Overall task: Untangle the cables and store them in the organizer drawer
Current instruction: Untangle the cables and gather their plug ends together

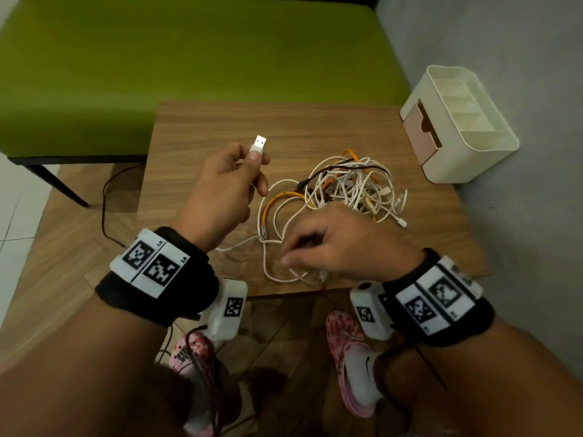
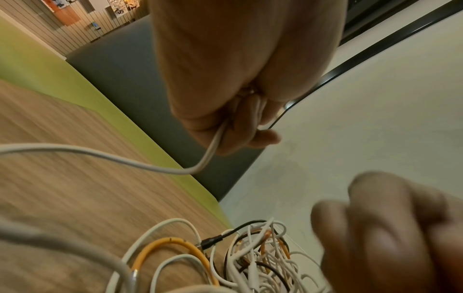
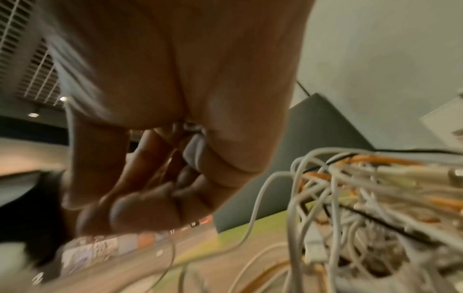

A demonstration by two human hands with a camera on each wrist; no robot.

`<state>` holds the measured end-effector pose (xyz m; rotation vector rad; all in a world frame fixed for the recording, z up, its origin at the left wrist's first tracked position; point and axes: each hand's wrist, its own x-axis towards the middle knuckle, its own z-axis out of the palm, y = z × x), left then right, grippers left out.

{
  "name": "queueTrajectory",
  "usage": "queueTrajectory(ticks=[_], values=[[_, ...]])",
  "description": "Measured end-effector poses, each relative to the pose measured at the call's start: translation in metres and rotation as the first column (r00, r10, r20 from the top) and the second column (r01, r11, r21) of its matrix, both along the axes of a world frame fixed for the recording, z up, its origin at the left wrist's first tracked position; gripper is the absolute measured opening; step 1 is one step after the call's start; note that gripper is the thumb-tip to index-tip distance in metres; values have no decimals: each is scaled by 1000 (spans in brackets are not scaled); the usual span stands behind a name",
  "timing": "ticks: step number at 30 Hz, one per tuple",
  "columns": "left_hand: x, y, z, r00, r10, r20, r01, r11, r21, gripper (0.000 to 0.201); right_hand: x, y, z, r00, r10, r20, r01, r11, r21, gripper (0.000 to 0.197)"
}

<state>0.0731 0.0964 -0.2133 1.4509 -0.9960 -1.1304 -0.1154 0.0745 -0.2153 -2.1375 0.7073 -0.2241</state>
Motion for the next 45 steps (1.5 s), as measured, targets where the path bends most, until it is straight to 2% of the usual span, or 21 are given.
queueTrajectory(ticks=[1,3,6,8,11,13,16,18,19,22,24,26,27,29,31,32,34,36,38,41,45], values=[[1,0,-1,1000,6,-2,-6,1000,1,20,3,5,-6,997,54,-55,-54,999,2,18],[3,0,-1,1000,13,-8,-13,1000,2,19,10,13,-21,971,130,-202,-151,985,-89,35],[6,1,-2,1000,12,-7,-12,1000,-3,20,17,16,-38,857,76,-510,-242,933,-266,56],[8,1,-3,1000,18,-5,-18,1000,-2,20,19,16,-45,824,21,-566,-264,898,-351,49],[11,2,-4,1000,18,-10,-18,1000,1,20,24,14,-47,826,-8,-563,-261,880,-396,26],[13,3,-5,1000,17,-4,-17,1000,-5,19,24,10,-45,874,-12,-485,-207,895,-395,15],[12,3,-5,1000,11,-20,-11,1000,-2,19,23,3,-45,981,-124,-152,72,948,-310,12],[8,3,-4,998,15,-68,-14,1000,10,20,27,0,-44,975,-220,14,218,953,-212,20],[6,3,-3,994,15,-106,-14,1000,13,20,32,-1,-44,966,-256,35,259,952,-162,26],[0,6,2,959,-20,-281,14,1000,-24,21,43,-1,-46,965,-243,-101,237,969,-63,40],[0,8,7,923,-49,-381,33,998,-48,21,47,-1,-51,960,-179,-215,163,982,-90,35],[5,10,10,920,-38,-391,24,999,-41,21,48,-1,-56,958,-140,-249,93,977,-193,24],[10,10,10,937,-16,-348,6,1000,-27,21,47,-2,-56,967,-147,-207,95,966,-242,19],[19,8,5,986,26,-168,-23,1000,16,22,44,-6,-53,974,-225,-33,205,932,-298,11],[23,8,-1,999,-16,35,13,998,65,22,40,-12,-45,931,-341,132,365,887,-283,7],[22,8,-4,994,-62,85,54,994,95,22,38,-15,-41,901,-392,189,431,861,-269,7],[18,11,-5,982,-158,102,142,978,151,21,35,-19,-32,855,-445,266,507,826,-246,8],[15,12,-3,968,-229,99,211,964,165,21,32,-21,-26,846,-441,299,514,825,-236,8],[17,10,0,964,-262,50,253,957,142,21,28,-22,-25,871,-406,276,474,844,-252,5],[25,9,7,956,-256,-142,269,959,83,21,20,-27,-27,911,-382,156,412,859,-305,12],[41,8,19,930,-181,-321,189,982,-6,21,2,-32,-18,873,-485,50,476,828,-297,12]])
